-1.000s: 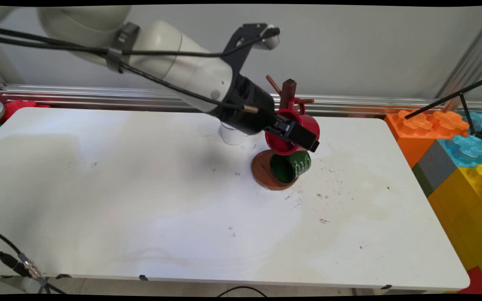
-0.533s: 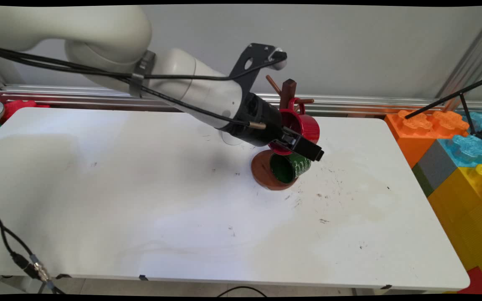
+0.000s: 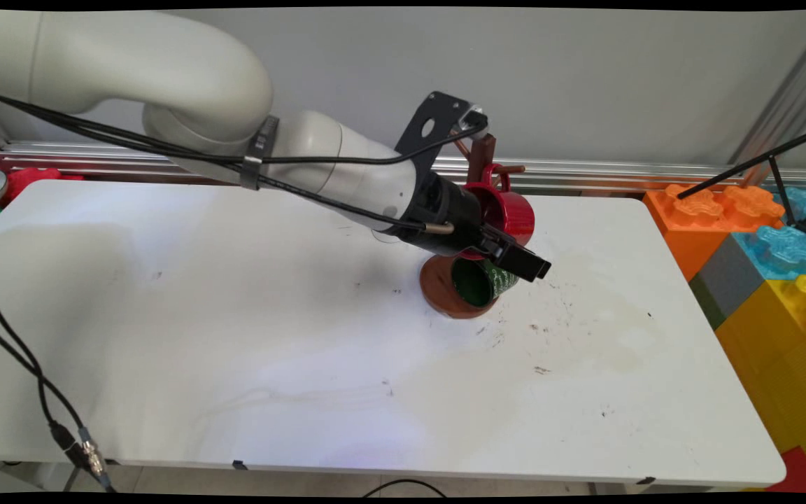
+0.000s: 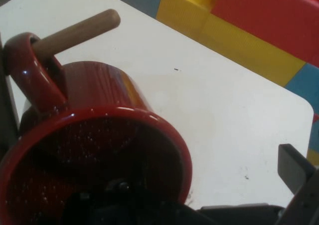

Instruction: Pick up the red mug from the rack

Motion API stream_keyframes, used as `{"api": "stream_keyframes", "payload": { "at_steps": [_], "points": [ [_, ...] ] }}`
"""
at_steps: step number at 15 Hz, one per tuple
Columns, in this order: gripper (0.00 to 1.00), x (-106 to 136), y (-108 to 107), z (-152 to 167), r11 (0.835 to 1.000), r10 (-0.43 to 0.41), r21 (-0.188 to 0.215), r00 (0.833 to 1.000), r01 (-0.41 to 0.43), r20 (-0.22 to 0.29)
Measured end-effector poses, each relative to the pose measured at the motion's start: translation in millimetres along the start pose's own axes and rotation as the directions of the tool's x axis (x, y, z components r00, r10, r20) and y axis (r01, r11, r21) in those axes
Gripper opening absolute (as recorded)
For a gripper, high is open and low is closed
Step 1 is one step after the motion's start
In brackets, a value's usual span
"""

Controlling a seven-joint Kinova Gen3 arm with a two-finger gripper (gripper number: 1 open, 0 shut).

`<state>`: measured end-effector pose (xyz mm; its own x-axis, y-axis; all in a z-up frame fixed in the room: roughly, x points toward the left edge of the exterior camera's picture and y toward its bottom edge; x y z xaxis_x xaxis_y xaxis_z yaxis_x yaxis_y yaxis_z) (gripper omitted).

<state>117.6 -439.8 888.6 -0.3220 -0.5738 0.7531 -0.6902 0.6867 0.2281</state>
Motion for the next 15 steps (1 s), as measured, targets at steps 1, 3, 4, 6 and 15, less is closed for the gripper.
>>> {"api": "stream_keyframes", "payload": {
  "at_steps": [1, 3, 4, 6, 15],
  "points": [
    [1.00, -0.9, -0.9, 2.1, 1.000, 0.004, -0.001, 1.000, -0.004, -0.002],
    [1.00, -2.3, -2.5, 5.9, 1.000, 0.013, -0.003, 1.000, -0.013, -0.007],
    [1.00, -3.3, -3.6, 8.2, 1.000, 0.018, -0.005, 1.000, -0.018, -0.010],
    [1.00, -5.0, -5.5, 11.9, 1.000, 0.027, -0.006, 1.000, -0.027, -0.015],
    [0.00, -9.3, -10.1, 19.1, 0.999, 0.043, -0.012, 0.998, -0.043, -0.036]
  ]
}}
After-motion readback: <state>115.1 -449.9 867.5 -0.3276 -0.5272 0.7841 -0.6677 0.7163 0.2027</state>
